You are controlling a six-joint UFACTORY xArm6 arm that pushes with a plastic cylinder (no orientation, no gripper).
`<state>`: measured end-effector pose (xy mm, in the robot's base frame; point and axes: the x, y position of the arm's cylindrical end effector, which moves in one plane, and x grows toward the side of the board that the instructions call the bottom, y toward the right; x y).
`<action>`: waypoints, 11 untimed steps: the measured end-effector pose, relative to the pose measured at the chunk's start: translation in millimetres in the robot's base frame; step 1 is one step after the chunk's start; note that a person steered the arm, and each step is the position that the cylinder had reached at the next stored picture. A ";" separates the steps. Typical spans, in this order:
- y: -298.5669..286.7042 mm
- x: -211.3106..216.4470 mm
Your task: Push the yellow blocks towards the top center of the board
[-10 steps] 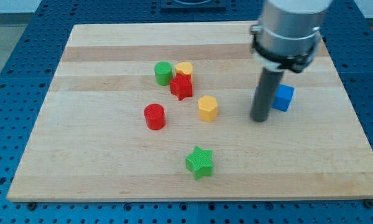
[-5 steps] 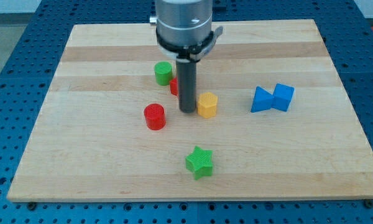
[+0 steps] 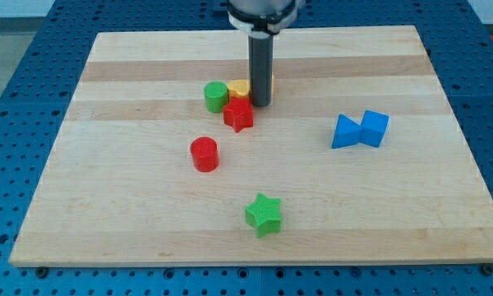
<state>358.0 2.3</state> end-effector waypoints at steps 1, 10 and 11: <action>-6.9 -19.7; -0.4 5.9; 29.8 -26.8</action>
